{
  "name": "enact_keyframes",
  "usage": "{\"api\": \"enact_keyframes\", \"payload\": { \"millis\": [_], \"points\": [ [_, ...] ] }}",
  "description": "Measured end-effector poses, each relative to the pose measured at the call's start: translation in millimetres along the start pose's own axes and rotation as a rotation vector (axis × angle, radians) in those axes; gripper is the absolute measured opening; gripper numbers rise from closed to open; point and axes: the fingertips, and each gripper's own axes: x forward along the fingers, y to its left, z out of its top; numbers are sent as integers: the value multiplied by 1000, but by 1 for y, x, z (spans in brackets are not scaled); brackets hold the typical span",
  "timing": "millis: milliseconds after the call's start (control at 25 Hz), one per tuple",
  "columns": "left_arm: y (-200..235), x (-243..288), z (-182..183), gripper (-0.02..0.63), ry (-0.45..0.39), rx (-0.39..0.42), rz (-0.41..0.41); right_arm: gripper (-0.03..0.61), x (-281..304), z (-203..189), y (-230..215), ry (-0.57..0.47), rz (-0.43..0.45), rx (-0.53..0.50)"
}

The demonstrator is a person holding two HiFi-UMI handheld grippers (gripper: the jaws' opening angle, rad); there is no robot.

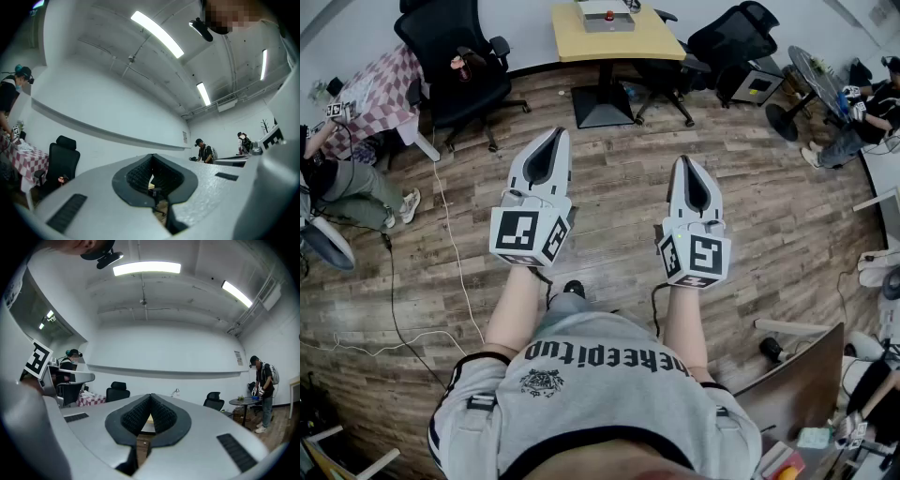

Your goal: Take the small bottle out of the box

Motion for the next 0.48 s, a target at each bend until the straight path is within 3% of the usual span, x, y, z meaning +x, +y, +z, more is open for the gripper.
{"api": "enact_keyframes", "payload": {
  "millis": [480],
  "points": [
    [19, 10, 2, 5, -17, 7, -6, 2, 16, 2, 6, -14, -32, -19]
  ]
}}
